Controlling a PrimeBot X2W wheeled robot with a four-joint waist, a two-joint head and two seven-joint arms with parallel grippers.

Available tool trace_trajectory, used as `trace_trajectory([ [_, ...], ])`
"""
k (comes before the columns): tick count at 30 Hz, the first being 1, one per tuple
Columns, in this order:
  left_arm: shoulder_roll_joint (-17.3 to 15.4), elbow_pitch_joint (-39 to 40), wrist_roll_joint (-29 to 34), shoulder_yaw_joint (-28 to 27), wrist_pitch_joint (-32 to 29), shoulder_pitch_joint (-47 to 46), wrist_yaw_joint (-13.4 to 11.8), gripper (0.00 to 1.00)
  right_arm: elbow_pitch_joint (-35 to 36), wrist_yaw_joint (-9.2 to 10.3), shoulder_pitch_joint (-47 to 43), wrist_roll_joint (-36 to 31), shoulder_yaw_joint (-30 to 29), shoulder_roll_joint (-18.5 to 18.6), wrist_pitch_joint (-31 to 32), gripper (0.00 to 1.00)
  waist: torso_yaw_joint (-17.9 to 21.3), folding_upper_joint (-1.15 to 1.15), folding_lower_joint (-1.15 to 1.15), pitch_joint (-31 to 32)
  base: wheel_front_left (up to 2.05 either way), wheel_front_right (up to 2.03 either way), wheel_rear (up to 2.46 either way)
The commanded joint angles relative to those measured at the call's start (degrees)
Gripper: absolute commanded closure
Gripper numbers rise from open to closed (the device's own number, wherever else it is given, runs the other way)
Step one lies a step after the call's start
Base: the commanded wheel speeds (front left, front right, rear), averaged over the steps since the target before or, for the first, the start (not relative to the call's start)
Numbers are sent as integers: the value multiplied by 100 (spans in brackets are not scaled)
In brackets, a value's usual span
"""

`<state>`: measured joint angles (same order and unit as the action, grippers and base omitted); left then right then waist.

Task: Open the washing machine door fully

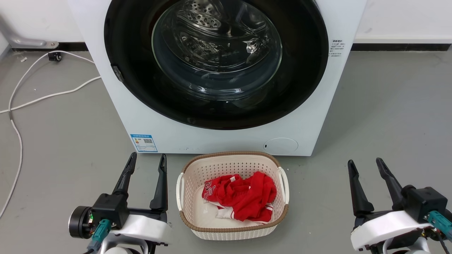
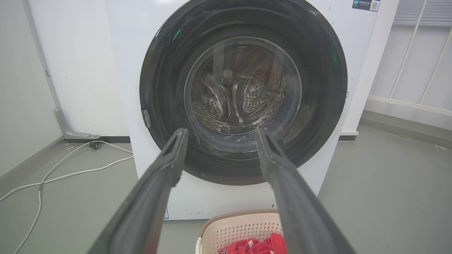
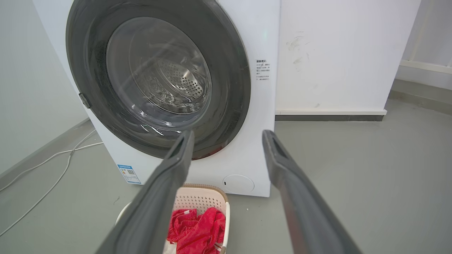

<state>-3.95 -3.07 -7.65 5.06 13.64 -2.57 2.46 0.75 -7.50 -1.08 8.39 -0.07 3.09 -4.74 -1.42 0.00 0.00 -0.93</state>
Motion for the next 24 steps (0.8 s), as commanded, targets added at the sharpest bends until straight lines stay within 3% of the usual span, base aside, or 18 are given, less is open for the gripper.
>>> trace_trajectory([
  [1, -3, 46, 99, -17, 45, 62, -33, 0, 50, 2, -7, -122, 8, -24, -1, 0, 1, 0, 0, -2, 0, 0, 0],
  [13, 54, 32, 448, -75, 162, 130, -24, 0, 79, 2, -56, -494, 33, -33, -60, 0, 5, 0, 0, 0, 0, 0, 0],
  [24, 90, -19, 370, -116, 161, 130, 17, 0, -1, 2, -25, -240, 42, -33, -52, 0, 8, 0, 0, -4, 0, 0, 0],
])
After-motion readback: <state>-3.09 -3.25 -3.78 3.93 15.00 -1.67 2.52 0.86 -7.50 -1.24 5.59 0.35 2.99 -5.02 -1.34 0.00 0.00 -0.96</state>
